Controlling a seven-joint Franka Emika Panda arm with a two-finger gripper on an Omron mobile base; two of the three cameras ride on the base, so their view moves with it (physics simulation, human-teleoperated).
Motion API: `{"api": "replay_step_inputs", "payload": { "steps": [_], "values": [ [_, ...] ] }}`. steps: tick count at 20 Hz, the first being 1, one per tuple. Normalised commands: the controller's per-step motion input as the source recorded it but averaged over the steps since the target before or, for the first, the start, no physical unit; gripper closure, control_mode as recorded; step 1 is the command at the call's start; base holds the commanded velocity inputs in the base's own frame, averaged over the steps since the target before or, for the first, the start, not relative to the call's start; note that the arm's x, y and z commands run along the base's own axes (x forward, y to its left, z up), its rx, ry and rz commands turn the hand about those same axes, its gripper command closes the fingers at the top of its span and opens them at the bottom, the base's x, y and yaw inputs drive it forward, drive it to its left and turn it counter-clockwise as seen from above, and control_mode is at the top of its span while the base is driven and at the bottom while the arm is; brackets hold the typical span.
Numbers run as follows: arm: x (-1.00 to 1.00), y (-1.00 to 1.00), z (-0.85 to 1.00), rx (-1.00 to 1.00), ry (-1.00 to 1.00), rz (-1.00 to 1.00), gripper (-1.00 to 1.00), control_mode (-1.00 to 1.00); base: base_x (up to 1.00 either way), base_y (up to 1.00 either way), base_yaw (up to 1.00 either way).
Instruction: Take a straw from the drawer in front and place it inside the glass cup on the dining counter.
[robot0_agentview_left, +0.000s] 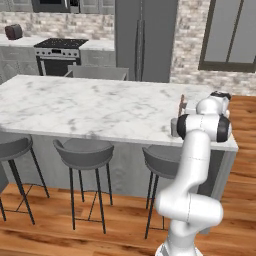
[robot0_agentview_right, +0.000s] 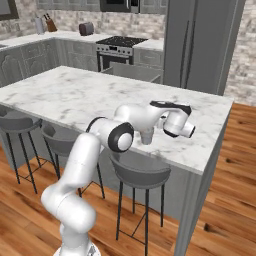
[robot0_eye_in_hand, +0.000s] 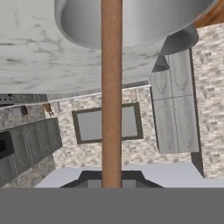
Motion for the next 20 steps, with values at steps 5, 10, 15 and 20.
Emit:
{"api": "replay_step_inputs", "payload": {
  "steps": [5, 10, 15, 20],
  "values": [
    [0.17, 0.0, -0.34, 0.0, 0.0, 0.02, 1.0, -1.0, 0.0, 0.0, 0.0],
    [0.03, 0.0, -0.34, 0.0, 0.0, 0.03, 1.0, -1.0, 0.0, 0.0, 0.0],
    [-0.01, 0.0, -0.12, 0.0, 0.0, 0.02, -1.0, -1.0, 0.0, 0.0, 0.0],
    [-0.11, 0.16, 0.5, 0.0, 0.0, 0.0, -1.0, -1.0, 0.0, 0.0, 0.0]
  ]
}}
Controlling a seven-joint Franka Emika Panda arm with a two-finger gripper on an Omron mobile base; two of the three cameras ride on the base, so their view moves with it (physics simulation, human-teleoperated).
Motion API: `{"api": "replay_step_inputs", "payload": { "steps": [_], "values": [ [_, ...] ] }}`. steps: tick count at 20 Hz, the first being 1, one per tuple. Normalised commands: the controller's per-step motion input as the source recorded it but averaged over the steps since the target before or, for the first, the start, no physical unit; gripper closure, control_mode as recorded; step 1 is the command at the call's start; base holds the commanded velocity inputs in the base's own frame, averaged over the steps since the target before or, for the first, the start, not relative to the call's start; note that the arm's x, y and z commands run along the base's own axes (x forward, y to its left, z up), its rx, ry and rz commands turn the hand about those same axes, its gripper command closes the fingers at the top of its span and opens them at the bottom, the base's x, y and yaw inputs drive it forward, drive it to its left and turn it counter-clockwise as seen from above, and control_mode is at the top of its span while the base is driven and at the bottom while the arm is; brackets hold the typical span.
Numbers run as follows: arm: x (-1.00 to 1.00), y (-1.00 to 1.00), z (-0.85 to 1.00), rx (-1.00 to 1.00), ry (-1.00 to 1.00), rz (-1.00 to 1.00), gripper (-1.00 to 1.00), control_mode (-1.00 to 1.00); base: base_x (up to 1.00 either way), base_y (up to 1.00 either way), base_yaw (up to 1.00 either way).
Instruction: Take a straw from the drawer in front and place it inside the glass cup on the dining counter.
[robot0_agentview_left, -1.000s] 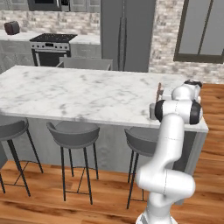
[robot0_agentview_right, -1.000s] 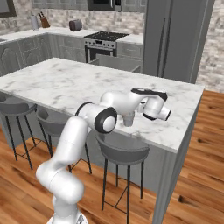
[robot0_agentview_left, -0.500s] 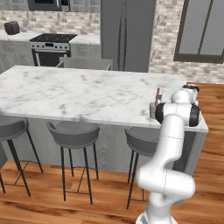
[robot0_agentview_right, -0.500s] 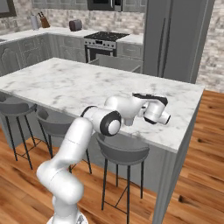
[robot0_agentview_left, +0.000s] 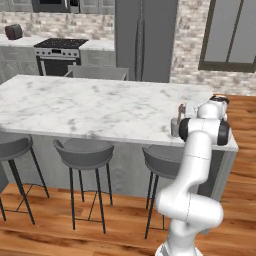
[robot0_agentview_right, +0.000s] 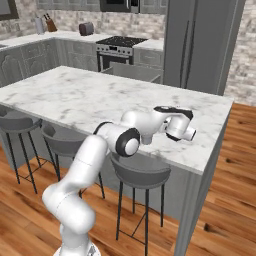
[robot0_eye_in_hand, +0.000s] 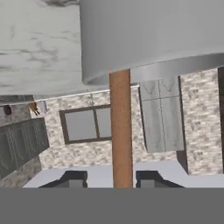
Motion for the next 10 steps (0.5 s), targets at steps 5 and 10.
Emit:
{"api": "replay_step_inputs", "payload": {
  "steps": [5, 10],
  "values": [
    [-0.25, 0.18, 0.71, 0.0, 0.0, 0.0, -1.0, -1.0, 0.0, 0.0, 0.0],
    [-0.45, 0.09, 0.86, 0.0, -0.04, 0.0, -1.0, -1.0, 0.0, 0.0, 0.0]
  ]
}}
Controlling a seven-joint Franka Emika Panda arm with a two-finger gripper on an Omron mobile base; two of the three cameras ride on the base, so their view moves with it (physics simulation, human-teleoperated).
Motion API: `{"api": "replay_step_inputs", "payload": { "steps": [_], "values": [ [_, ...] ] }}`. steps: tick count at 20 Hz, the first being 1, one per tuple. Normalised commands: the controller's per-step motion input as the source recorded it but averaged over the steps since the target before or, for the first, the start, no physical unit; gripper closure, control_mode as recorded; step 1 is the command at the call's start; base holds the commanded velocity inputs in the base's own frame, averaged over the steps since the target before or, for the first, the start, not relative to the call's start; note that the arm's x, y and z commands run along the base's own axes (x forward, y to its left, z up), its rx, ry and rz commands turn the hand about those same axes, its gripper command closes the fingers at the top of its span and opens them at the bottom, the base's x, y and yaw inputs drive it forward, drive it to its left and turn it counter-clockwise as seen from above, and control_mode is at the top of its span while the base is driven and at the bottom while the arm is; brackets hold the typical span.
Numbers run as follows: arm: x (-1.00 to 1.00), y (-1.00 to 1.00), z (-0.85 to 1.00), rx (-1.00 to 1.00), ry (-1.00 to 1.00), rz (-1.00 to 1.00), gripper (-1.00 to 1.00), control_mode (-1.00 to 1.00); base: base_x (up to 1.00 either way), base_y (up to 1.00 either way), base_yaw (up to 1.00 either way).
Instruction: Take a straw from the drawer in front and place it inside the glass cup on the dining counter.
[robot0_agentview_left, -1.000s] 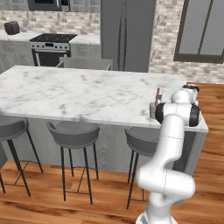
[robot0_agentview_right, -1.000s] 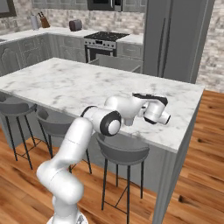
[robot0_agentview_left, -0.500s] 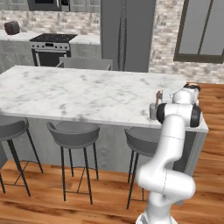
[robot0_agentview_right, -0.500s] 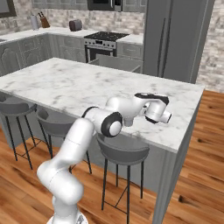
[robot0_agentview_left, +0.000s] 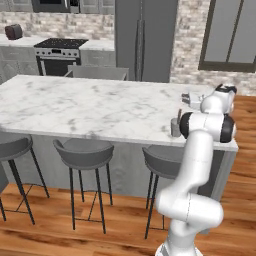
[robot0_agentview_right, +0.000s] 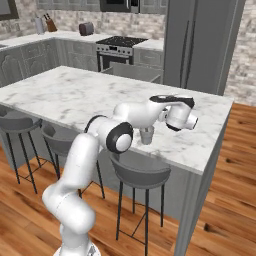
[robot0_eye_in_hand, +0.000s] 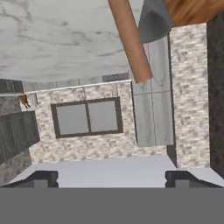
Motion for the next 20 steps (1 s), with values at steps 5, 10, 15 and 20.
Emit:
{"api": "replay_step_inputs", "payload": {
  "steps": [5, 10, 15, 20],
  "values": [
    [-0.78, 0.27, 1.0, 0.0, -0.06, 0.0, -1.0, -1.0, 0.0, 0.0, 0.0],
    [-1.0, 0.53, 0.87, 0.0, -0.06, 0.0, -1.0, -1.0, 0.0, 0.0, 0.0],
    [-1.0, 0.73, 0.39, 0.0, 0.0, 0.04, -1.0, -1.0, 0.0, 0.0, 0.0],
    [-1.0, 0.43, -0.09, 0.0, 0.06, 0.1, -1.0, -1.0, 0.0, 0.0, 0.0]
  ]
}}
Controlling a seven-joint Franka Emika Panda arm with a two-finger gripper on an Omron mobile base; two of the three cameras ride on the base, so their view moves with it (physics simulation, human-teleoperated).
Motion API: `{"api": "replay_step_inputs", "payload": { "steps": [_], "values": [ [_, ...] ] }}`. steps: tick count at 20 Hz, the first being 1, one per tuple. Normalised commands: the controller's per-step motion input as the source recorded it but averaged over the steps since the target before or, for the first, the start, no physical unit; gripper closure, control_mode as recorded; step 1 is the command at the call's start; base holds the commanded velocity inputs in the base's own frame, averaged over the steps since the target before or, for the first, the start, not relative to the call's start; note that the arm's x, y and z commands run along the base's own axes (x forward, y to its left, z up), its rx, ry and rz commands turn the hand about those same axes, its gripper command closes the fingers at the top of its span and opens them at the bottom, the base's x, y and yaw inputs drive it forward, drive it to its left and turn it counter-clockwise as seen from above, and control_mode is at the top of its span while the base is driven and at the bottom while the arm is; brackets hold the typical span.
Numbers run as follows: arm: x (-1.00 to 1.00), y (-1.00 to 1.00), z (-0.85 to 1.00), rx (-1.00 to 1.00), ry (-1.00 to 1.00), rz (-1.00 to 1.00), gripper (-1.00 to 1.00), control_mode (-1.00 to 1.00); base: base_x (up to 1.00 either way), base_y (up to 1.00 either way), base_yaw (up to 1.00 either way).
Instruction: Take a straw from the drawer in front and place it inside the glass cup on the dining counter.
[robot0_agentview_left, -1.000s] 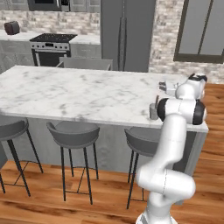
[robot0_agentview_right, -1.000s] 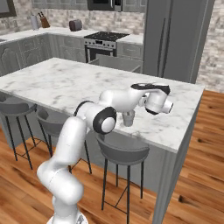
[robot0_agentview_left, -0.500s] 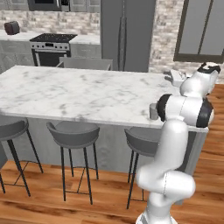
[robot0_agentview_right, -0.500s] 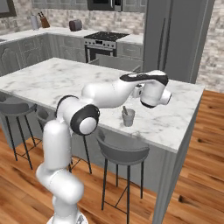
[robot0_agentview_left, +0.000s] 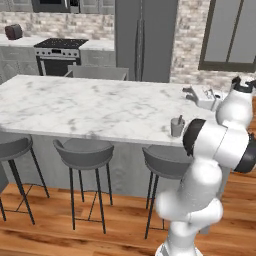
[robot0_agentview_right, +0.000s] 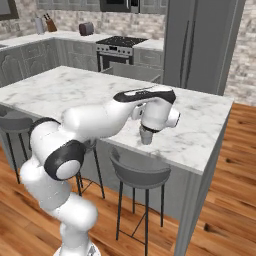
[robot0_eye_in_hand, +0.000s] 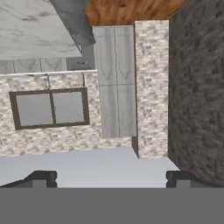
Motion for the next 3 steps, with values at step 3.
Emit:
{"api": "replay_step_inputs", "payload": {
  "steps": [3],
  "values": [
    [-0.82, 0.07, -0.48, 0.0, 0.16, 0.1, -1.0, -1.0, 0.0, 0.0, 0.0]
  ]
}}
